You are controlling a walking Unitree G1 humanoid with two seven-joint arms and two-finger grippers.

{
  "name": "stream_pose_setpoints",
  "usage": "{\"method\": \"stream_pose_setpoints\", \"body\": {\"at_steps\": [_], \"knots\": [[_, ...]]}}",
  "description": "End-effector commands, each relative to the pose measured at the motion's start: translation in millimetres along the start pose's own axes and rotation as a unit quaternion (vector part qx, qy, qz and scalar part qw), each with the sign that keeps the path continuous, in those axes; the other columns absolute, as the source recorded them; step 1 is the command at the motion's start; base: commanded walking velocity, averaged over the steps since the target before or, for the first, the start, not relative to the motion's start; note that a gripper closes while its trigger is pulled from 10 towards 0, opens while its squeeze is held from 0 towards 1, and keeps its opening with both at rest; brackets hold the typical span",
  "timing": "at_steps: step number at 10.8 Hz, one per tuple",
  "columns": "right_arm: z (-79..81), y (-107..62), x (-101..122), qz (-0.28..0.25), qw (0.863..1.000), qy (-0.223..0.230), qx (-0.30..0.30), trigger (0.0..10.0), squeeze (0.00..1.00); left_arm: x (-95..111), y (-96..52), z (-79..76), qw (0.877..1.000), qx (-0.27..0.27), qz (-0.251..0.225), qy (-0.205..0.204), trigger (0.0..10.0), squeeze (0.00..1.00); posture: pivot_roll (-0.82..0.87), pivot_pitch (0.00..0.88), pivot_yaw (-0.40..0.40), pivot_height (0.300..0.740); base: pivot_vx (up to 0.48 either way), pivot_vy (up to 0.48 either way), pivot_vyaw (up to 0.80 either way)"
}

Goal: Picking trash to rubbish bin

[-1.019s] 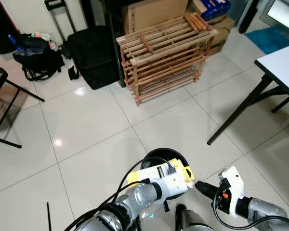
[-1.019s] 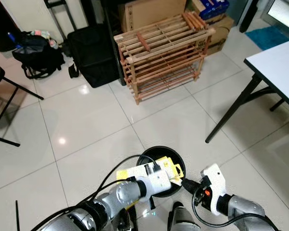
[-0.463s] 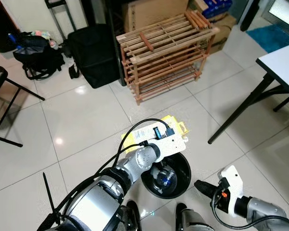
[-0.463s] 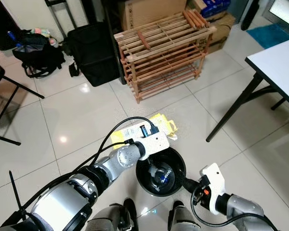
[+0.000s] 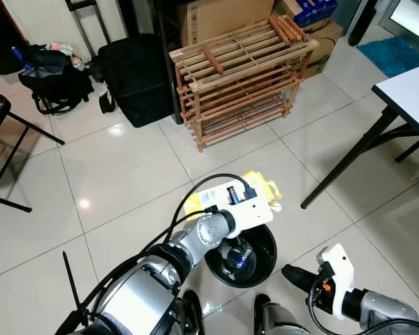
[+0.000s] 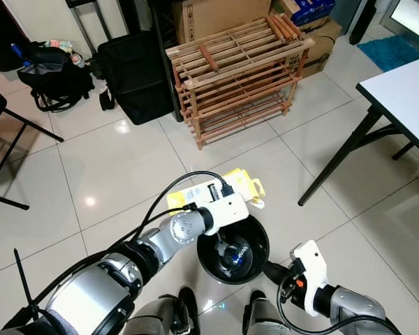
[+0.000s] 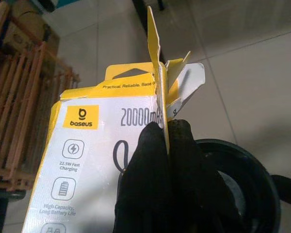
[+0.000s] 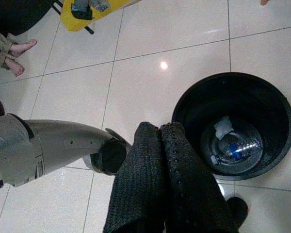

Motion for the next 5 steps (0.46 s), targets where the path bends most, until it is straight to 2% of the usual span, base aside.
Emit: {"method": "stream_pose_setpoints", "body": {"at_steps": [1, 5], "knots": [[2.6, -2.1, -4.2, 0.006, 1.000, 0.007, -0.002, 10.0, 0.00, 16.1, 8.2, -23.2, 0.999, -0.031, -0.028, -0.022, 10.0, 0.00, -0.19, 0.274, 0.070, 0.740, 0.000, 0.000, 0.00], [3.7, 0.3, -3.0, 0.005, 1.000, 0.009, -0.003, 10.0, 0.00, 14.6, 7.2, -40.1, 0.997, -0.048, -0.034, -0.050, 10.0, 0.00, -0.19, 0.279, 0.072, 0.740, 0.000, 0.000, 0.00]]}}
Point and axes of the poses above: a point about 5 cm out from each wrist's last joint towards the gripper, its own y axis pointing out of the wrist towards the gripper, its own x axis along the axis of the wrist's last joint, z = x × y, the point moved 1 cm from there along y, pointing out of the wrist towards the gripper, and after that the axes turned 5 degrees about y, right-handed, at the moved point
